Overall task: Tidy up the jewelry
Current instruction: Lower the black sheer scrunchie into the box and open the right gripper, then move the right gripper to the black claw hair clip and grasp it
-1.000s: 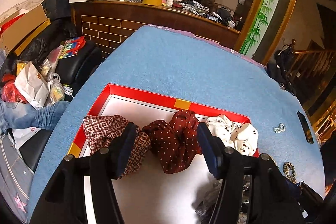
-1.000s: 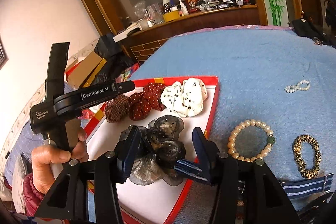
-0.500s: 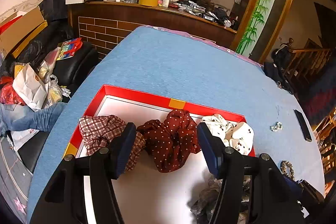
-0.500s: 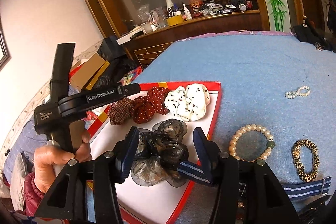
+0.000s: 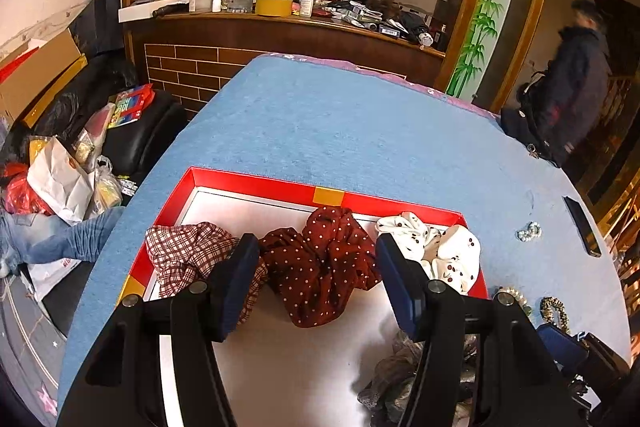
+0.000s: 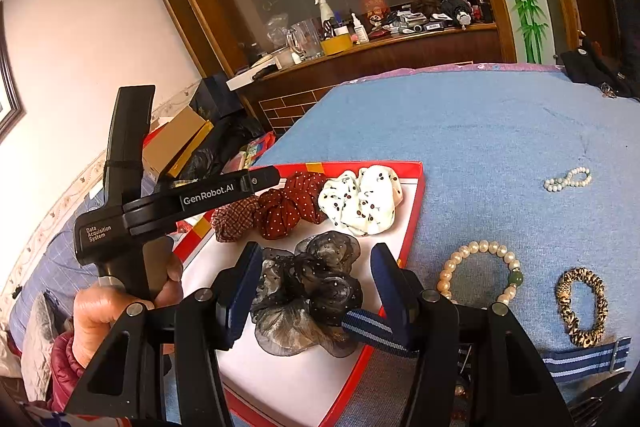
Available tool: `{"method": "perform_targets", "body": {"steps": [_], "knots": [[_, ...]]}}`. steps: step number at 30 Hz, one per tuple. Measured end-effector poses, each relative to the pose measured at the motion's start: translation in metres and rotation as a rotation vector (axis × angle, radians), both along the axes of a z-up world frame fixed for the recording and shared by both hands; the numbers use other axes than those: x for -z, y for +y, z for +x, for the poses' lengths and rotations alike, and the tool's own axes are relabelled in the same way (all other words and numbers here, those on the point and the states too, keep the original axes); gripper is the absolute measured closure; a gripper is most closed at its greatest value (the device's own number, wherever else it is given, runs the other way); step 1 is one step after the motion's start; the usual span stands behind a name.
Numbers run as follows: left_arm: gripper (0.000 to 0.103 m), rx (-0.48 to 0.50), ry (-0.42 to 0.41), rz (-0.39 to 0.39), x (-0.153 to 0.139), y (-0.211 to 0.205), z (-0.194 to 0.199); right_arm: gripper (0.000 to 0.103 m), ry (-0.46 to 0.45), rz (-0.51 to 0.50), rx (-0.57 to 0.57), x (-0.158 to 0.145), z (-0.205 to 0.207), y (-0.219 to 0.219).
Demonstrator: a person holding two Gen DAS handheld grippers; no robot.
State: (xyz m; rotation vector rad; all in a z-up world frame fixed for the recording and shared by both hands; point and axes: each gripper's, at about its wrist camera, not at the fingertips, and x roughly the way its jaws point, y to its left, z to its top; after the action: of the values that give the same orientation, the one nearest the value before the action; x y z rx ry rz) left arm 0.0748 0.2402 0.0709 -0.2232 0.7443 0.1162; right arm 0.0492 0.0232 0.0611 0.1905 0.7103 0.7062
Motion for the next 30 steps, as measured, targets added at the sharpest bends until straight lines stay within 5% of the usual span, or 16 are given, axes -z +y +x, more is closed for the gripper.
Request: {"method": "perform_targets", "body": {"steps": [16,21,30], "knots": [[0.043,-0.011,-0.026,0.113,-0.004,-0.019,-0.005,0.041,0.07,0.041,-0.029,0.005,-0.014,-0.011],[0.043,0.014,-0.041,0.11,-0.009,-0.036,-0.028,0.041,0.025,0.047,0.004,-0.008,-0.043,-0.049],[0.041,0.161,-0.047,0.077,-0.005,-0.097,-0.093,0.037,-0.015,0.035,0.234,-0.018,-0.077,-0.164]]}}
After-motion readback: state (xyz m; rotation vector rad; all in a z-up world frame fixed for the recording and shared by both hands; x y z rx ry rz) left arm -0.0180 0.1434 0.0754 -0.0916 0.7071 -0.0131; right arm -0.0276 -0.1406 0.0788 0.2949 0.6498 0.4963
